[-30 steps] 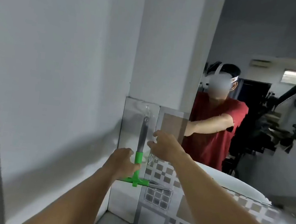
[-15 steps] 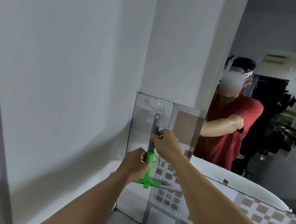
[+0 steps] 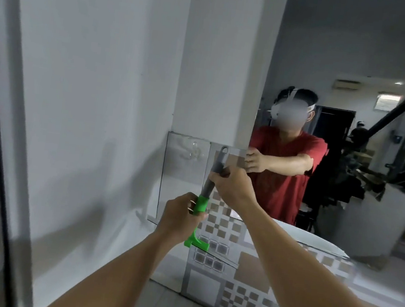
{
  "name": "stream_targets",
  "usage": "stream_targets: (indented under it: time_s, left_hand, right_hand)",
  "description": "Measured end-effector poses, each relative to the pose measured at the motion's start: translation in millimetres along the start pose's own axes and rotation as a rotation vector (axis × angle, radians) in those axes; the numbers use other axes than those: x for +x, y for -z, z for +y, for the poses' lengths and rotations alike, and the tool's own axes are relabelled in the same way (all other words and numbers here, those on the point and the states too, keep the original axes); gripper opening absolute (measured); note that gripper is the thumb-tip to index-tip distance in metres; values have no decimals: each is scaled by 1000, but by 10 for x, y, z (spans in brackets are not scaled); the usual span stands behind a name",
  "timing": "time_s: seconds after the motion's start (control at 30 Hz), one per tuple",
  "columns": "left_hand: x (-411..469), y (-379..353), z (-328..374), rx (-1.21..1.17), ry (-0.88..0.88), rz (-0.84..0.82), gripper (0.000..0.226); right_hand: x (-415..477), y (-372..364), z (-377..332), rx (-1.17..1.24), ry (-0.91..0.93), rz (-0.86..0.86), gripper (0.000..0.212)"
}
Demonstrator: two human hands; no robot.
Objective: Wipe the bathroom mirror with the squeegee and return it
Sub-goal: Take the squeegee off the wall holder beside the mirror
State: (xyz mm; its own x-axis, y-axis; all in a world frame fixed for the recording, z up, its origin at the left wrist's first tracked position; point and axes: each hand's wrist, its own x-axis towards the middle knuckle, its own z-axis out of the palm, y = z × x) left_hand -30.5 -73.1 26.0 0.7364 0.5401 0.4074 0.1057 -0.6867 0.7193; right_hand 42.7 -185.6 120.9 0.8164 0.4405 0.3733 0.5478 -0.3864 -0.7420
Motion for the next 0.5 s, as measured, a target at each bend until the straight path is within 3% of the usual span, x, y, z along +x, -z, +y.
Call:
stream_targets:
  time_s: [0.03, 0.17, 0.23, 0.3, 0.4, 0.5]
  left_hand:
    - [-65, -4, 90, 16, -36, -1, 24]
    - [-345, -7, 475, 78, -135, -38, 23]
    - [-456, -5, 677, 142, -196, -79, 16]
    - [-561, 0, 896, 190, -236, -120, 9]
    - [-699, 35, 1241, 251, -271, -134, 13]
    - [-769, 83, 1543, 349, -359, -141, 23]
  right_hand:
    - [-76, 113, 3, 4, -2, 25, 12]
    - [-432, 594, 103, 46, 24, 129, 72]
    - [-632, 850, 168, -55, 93, 182, 92]
    - [-822, 1115, 233, -297, 137, 240, 84]
    - [-1101, 1490, 283, -714, 232, 218, 43]
    - [-1284, 1773, 319, -833, 291, 118, 27]
